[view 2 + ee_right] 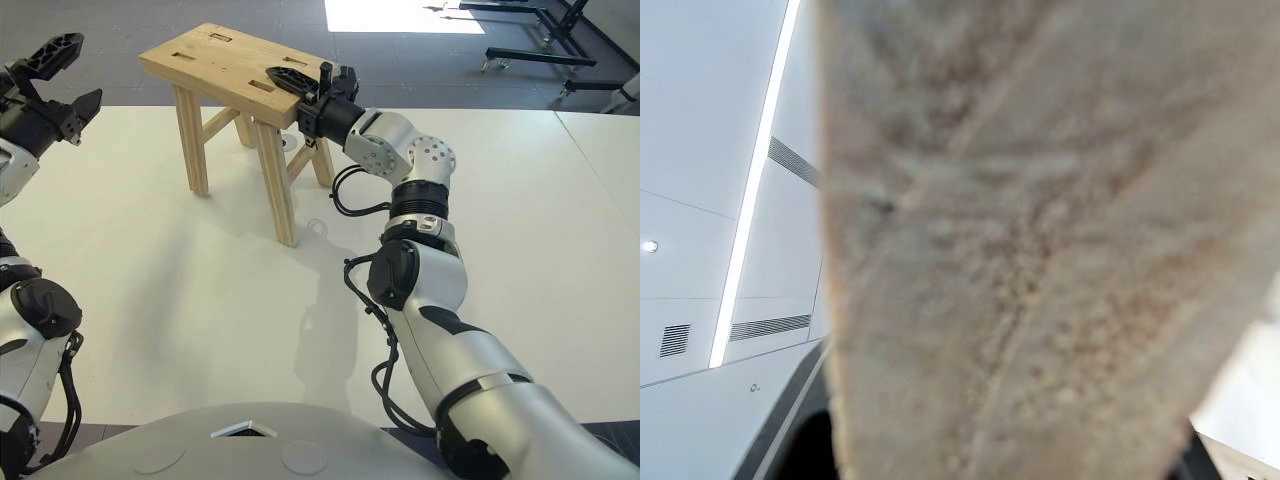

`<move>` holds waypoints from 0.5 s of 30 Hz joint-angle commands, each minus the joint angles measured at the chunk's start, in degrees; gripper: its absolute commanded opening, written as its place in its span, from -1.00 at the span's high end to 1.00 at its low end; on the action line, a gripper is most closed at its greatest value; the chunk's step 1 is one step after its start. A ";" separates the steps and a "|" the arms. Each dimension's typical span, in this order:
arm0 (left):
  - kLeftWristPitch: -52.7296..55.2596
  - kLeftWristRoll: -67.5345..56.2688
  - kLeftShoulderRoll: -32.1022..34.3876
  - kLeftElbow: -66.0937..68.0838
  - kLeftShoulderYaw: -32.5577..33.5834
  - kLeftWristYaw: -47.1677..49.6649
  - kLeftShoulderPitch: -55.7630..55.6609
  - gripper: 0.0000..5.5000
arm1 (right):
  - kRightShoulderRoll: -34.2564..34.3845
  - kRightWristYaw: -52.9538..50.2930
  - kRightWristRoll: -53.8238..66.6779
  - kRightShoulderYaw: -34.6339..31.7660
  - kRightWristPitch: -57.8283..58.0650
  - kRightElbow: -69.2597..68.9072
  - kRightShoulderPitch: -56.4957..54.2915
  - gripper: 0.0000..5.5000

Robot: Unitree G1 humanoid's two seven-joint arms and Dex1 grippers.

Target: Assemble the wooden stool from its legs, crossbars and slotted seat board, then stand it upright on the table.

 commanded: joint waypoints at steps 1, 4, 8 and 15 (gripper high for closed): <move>1.04 -0.89 -0.93 -1.97 0.70 1.94 0.91 -0.95 | 0.12 -2.18 -6.01 2.76 1.70 0.85 6.24 0.37; 1.28 -1.22 -1.30 -2.80 1.04 2.48 1.30 -0.95 | 0.11 -2.02 -6.12 3.44 2.09 0.18 7.05 0.37; 1.13 -0.74 -1.75 -2.77 1.05 2.10 1.99 -0.95 | 0.47 -0.29 -6.25 4.49 1.13 -1.65 6.68 0.37; 0.94 -0.19 -1.96 -2.34 0.69 1.60 2.30 -0.95 | 1.38 0.75 -5.89 5.44 0.02 -1.65 6.12 0.37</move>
